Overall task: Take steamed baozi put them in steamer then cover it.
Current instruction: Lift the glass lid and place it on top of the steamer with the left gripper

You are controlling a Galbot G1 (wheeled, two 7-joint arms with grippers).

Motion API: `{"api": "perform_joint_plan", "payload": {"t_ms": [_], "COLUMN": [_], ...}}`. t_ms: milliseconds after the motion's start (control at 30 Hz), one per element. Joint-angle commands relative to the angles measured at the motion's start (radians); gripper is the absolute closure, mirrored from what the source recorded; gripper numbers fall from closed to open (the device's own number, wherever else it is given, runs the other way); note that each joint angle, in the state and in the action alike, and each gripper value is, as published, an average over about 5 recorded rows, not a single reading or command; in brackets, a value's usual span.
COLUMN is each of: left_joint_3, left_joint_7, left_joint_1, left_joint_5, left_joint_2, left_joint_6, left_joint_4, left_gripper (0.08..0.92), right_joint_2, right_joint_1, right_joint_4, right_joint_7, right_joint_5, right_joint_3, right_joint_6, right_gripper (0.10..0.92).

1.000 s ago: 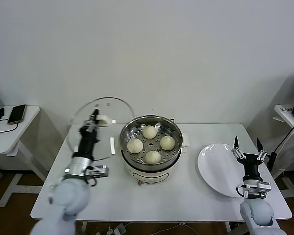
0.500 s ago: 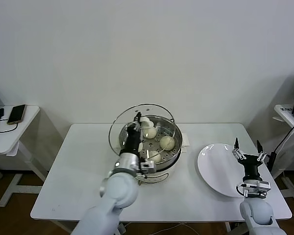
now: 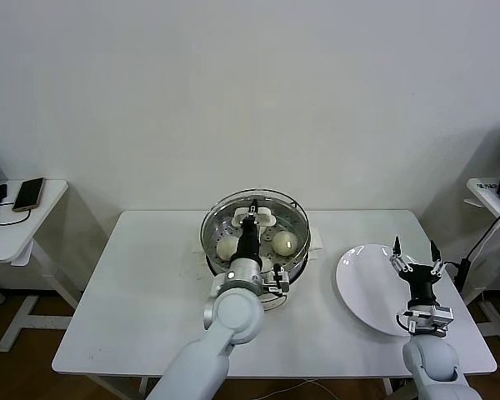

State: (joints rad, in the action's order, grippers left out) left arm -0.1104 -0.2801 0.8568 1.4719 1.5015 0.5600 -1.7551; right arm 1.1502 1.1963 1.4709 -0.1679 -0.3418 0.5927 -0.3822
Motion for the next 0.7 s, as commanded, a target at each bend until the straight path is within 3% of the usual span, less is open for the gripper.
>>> {"api": "perform_joint_plan", "payload": {"t_ms": [33,700], "left_joint_3": [-0.018,0.007], "left_joint_7": [-0.019,0.005], "left_joint_1": [-0.026,-0.016], "left_joint_5": [0.055,0.067], "left_joint_2": [0.035,0.043], "left_joint_6": [0.013,-0.017], "left_joint_4": [0.078,0.124], "left_gripper": [0.810,0.810], "right_joint_2": [0.004,0.007], "right_joint_1": [0.000,-0.005], "right_joint_4": [-0.005,-0.012], "right_joint_7": [0.000,0.001], "right_joint_5": [0.003,0.009], "right_joint_3": [0.000,-0.001], "right_joint_6": [0.007,0.005], "right_gripper": [0.203,0.203]}}
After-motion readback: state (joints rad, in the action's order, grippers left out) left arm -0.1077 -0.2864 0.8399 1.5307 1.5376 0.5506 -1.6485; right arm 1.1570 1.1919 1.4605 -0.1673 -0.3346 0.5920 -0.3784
